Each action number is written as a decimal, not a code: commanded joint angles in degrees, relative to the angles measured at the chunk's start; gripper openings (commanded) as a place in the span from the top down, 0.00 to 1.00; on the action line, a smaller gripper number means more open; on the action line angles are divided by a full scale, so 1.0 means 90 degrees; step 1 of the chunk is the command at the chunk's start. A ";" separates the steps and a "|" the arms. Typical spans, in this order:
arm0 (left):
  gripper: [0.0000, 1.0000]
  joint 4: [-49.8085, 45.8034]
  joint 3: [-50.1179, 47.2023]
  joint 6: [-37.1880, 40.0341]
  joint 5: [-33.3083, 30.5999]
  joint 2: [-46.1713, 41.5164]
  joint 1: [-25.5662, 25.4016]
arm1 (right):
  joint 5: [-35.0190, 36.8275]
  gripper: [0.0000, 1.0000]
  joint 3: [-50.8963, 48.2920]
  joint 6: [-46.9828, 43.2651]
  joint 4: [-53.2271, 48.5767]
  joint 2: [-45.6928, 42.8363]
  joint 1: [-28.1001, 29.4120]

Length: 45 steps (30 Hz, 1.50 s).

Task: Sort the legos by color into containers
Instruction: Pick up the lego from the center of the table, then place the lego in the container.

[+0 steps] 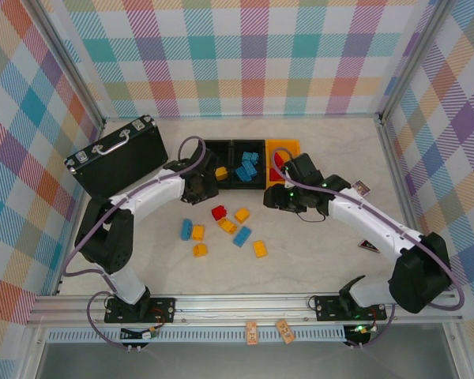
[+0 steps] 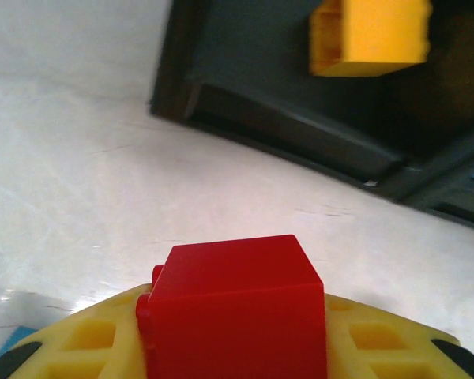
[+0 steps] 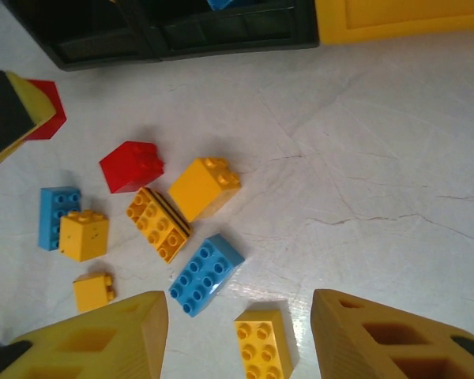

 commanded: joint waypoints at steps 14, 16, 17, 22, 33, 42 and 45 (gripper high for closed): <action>0.67 -0.0314 0.2984 0.0391 0.0567 0.1699 -0.1181 | -0.0324 0.48 -0.0538 0.0010 -0.0751 -0.1502 -0.1395; 0.67 -0.0394 0.3508 0.0412 0.0574 0.2075 -0.1285 | -0.0407 0.48 -0.0635 0.0003 -0.0838 -0.1655 -0.1585; 0.67 -0.0437 0.3731 0.0418 0.0585 0.2229 -0.1314 | -0.0445 0.49 -0.0677 0.0009 -0.0861 -0.1724 -0.1649; 0.67 -0.0279 0.4771 0.0507 0.0645 0.3071 -0.1412 | -0.0560 0.48 -0.0865 0.0055 -0.0903 -0.1933 -0.1734; 0.67 0.0135 0.6892 0.0710 0.0830 0.4746 -0.1420 | -0.0388 0.49 -0.1020 0.0057 -0.1235 -0.2359 -0.1762; 0.63 0.0162 0.8068 0.0441 0.0962 0.5677 -0.1298 | -0.0220 0.48 -0.0995 -0.0055 -0.1506 -0.2620 -0.1783; 0.52 0.0285 0.8078 0.0406 0.0952 0.5707 -0.1260 | -0.0209 0.48 -0.0967 -0.0098 -0.1525 -0.2625 -0.1793</action>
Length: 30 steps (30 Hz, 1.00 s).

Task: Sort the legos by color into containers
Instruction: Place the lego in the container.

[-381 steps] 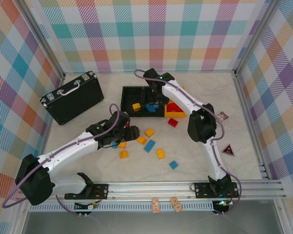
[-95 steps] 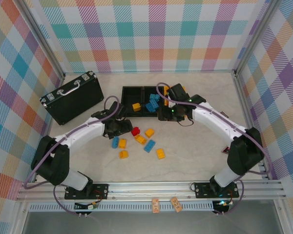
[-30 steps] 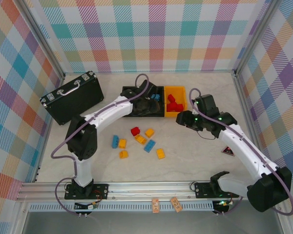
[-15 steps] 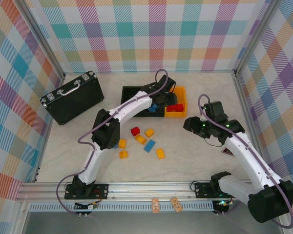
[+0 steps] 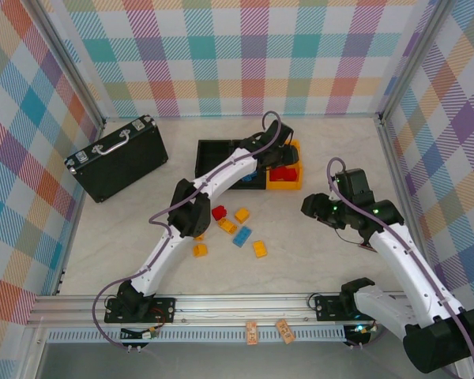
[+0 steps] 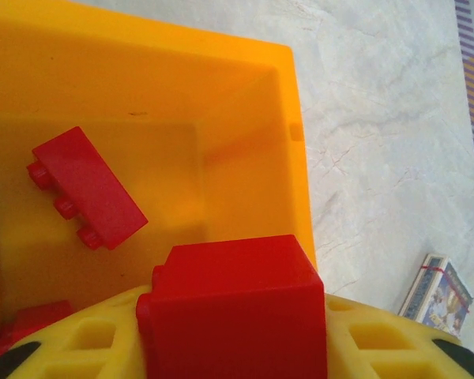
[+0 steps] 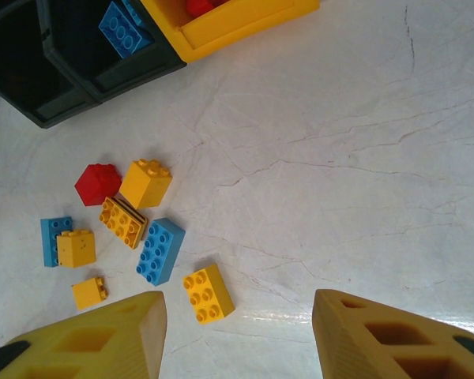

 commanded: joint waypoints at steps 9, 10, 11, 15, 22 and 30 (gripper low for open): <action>0.38 0.0112 0.0212 -0.0065 0.0192 -0.0219 0.0088 | 0.0027 0.49 0.0093 -0.0283 -0.0096 0.0047 -0.0049; 0.39 0.0104 0.0111 -0.0028 0.0191 -0.0349 0.0078 | 0.0019 0.48 0.0093 -0.0284 -0.0068 0.0060 -0.0049; 0.40 0.0115 -0.0018 0.0009 0.0167 -0.0487 0.0061 | 0.0009 0.48 0.0088 -0.0286 -0.0030 0.0067 -0.0049; 0.41 0.0317 -0.0931 0.0074 0.0198 -0.1282 0.0003 | -0.0095 0.48 0.0012 -0.0245 0.0212 0.0116 -0.0057; 0.41 0.0440 -0.2795 0.0239 0.0211 -0.2731 -0.0019 | -0.0338 0.48 -0.0044 -0.0222 0.0611 0.0424 -0.0050; 0.41 0.0713 -0.5147 0.0172 -0.0062 -0.4304 -0.0023 | -0.0562 0.48 0.0025 -0.0457 0.0827 0.0842 -0.0049</action>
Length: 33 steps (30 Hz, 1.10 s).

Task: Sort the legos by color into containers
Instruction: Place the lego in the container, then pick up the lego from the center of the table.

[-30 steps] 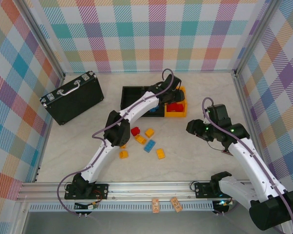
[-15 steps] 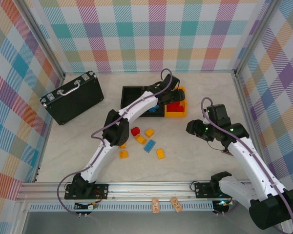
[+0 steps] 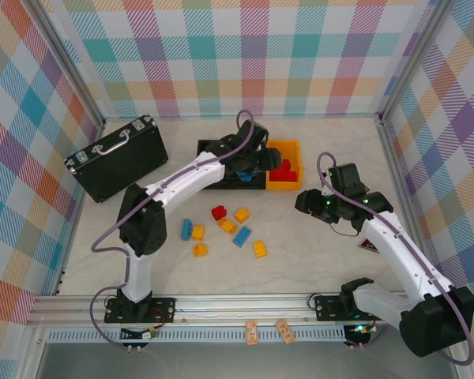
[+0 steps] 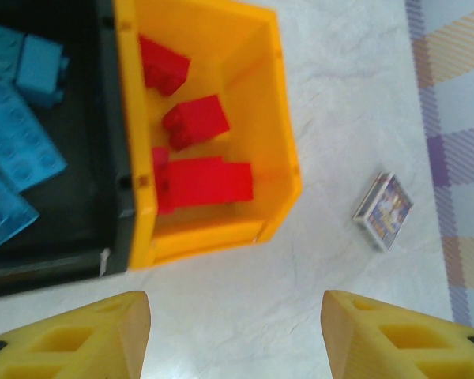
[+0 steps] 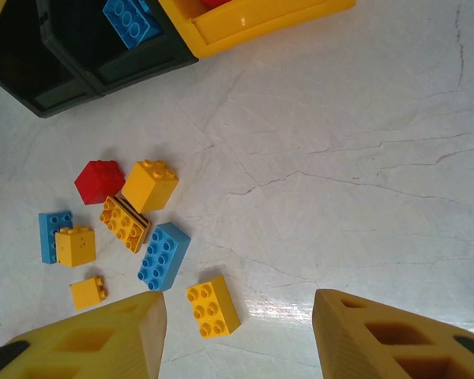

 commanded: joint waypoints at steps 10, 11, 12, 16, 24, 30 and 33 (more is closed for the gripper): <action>0.40 -0.0332 -0.2446 -0.0608 -0.0791 -0.1718 -0.0037 | -0.0634 0.48 0.0044 -0.0216 0.0671 0.0522 0.0273; 0.40 -0.0332 -0.2599 -0.0703 -0.0843 -0.1807 -0.0036 | -0.0689 0.48 0.0046 -0.0240 0.0742 0.0563 0.0332; 0.40 -0.0312 -0.2773 -0.0801 -0.0900 -0.1911 -0.0034 | -0.0765 0.48 0.0050 -0.0270 0.0833 0.0596 0.0390; 0.39 -0.0443 -0.3241 -0.1201 -0.1140 -0.2182 -0.0029 | -0.1102 0.48 0.0075 -0.0383 0.1175 0.0739 0.0629; 0.32 -0.0740 -0.3769 -0.1924 -0.1620 -0.2248 -0.0030 | -0.1344 0.43 0.0233 -0.0573 0.1418 0.1066 0.1081; 0.23 -0.0774 -0.3853 -0.2090 -0.2070 -0.1958 -0.0029 | -0.1304 0.38 0.0306 -0.0653 0.1329 0.1088 0.1128; 0.22 -0.0687 -0.3829 -0.2012 -0.2238 -0.1740 -0.0003 | -0.1285 0.38 0.0320 -0.0669 0.1283 0.1085 0.1128</action>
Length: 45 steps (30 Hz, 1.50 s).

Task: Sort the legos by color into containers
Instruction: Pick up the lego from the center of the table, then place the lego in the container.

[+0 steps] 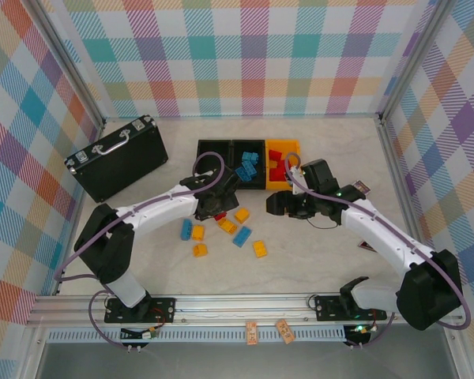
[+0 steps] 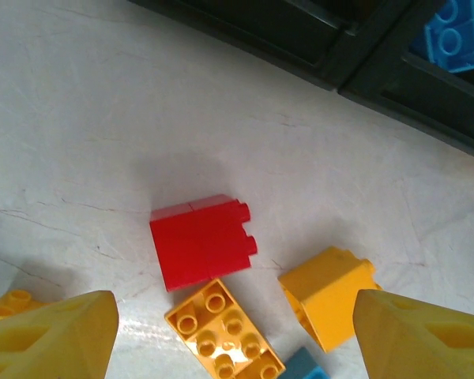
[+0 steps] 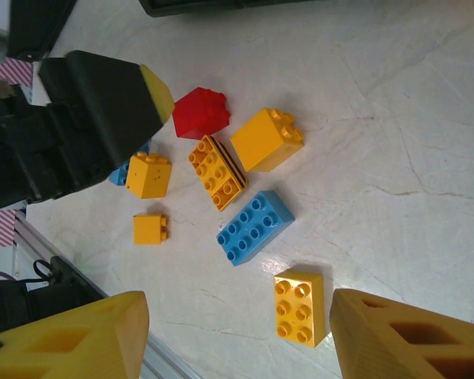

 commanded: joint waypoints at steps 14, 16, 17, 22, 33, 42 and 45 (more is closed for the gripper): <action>0.33 0.0337 0.0144 0.0235 -0.0363 0.1290 0.0192 | 0.0200 0.39 0.0007 -0.0123 -0.0070 -0.0205 0.0021; 0.42 0.0334 0.0207 0.0274 -0.0329 0.1365 0.0198 | 0.0203 0.39 -0.0004 -0.0109 -0.0067 -0.0201 0.0030; 0.47 0.0326 0.0230 0.0303 -0.0302 0.1382 0.0206 | 0.0213 0.39 -0.0004 -0.0103 -0.0058 -0.0192 0.0022; 0.65 0.0200 0.0341 0.0444 -0.0327 0.1310 0.0208 | 0.0223 0.39 -0.0002 -0.0085 -0.0006 -0.0157 0.0018; 0.68 -0.0177 0.1139 0.1124 0.0063 0.0933 0.0149 | 0.0431 0.39 -0.0011 0.0037 0.0135 -0.0200 0.0003; 0.67 -0.0335 0.2704 0.1568 0.0560 0.1496 -0.0102 | 0.0781 0.39 -0.0157 0.0346 0.0020 -0.0617 -0.0431; 0.67 -0.0376 0.3334 0.1668 0.0717 0.1878 -0.0139 | 0.0874 0.39 -0.0292 0.0419 -0.0120 -0.0852 -0.0624</action>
